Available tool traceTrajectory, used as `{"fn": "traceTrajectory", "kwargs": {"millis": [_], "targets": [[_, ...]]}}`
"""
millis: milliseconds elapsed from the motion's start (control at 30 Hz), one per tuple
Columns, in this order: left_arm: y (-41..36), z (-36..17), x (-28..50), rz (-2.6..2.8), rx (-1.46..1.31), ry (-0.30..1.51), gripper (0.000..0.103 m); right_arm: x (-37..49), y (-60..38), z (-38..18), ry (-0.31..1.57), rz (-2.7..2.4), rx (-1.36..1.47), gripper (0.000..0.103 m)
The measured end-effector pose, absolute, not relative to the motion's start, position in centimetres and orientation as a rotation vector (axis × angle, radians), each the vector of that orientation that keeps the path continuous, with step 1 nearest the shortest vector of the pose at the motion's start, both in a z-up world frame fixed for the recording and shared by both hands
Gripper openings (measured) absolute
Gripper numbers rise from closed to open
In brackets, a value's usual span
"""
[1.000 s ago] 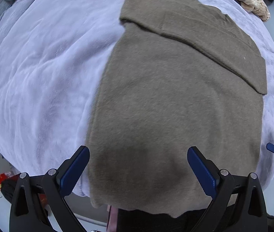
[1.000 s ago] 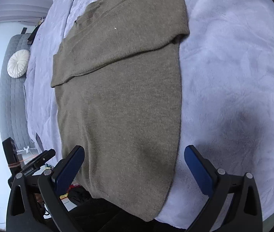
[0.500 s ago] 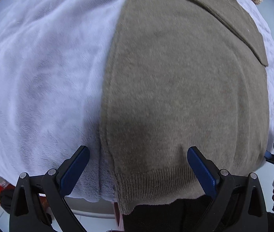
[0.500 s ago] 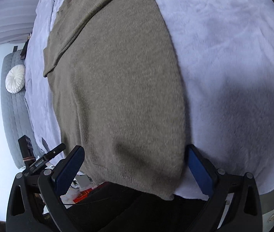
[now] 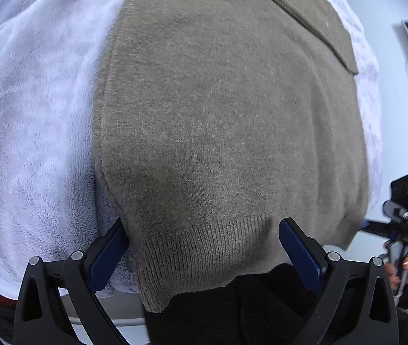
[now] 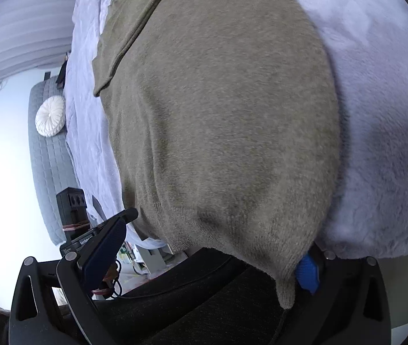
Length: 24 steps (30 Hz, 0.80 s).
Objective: Fold small clothes
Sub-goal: 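Lift the hem with both tools, fold it onto the chest, open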
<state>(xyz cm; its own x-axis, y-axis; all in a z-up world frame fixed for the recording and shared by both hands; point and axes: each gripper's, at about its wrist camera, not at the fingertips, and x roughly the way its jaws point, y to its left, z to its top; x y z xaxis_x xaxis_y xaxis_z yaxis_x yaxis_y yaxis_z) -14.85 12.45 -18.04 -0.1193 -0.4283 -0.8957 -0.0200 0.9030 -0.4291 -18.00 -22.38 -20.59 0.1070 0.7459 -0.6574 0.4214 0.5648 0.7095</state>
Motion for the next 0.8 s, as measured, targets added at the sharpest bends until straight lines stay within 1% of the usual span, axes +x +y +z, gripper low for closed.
{"fn": "traceTrajectory", "kwargs": {"millis": [33,67,133,167,200,233,267,367,467,600,667,800], "targets": [[12.9,-18.1,-14.8,-0.363,-0.387,1.662,0.101,-18.2,-22.4,-20.7,1.511,0.309,1.055,0.103],[13.0,-18.2,-14.7,-0.365,-0.399,1.663,0.098,-18.3,-22.4,-20.8,1.505,0.300,1.073,0.102],[13.4,-18.2,-14.5,-0.369,-0.384,1.669,0.073,-18.6,-22.1,-21.0,1.497,0.273,1.113,0.098],[13.9,-18.1,-14.3,-0.373,-0.371,1.673,0.050,-18.8,-21.9,-21.0,1.499,0.259,1.127,0.085],[14.5,-17.8,-13.7,-0.393,-0.382,1.679,0.033,-18.9,-21.7,-21.1,1.506,0.237,1.129,0.050],[14.9,-18.1,-13.6,-0.436,-0.440,1.693,0.011,-18.9,-21.5,-21.2,1.521,0.216,1.120,0.028],[15.3,-18.2,-12.9,-0.459,-0.496,1.695,0.011,-19.0,-21.4,-21.0,1.521,0.207,1.111,0.006],[15.7,-16.9,-12.8,-0.492,-0.563,1.656,0.011,-18.6,-21.4,-19.0,1.419,0.267,1.139,0.006],[16.3,-14.6,-10.9,-0.537,-0.636,1.578,0.011,-16.7,-22.3,-16.5,1.286,0.333,1.226,0.006],[16.2,-11.6,-5.8,-0.535,-0.635,1.453,0.011,-12.2,-24.7,-14.3,1.155,0.363,1.270,0.006],[16.0,-10.5,-2.8,-0.500,-0.637,1.392,0.011,-9.7,-25.8,-13.9,1.127,0.352,1.274,0.006],[15.2,-9.7,2.5,-0.428,-0.585,1.329,0.011,-3.9,-27.6,-14.3,1.106,0.315,1.279,0.006]]}}
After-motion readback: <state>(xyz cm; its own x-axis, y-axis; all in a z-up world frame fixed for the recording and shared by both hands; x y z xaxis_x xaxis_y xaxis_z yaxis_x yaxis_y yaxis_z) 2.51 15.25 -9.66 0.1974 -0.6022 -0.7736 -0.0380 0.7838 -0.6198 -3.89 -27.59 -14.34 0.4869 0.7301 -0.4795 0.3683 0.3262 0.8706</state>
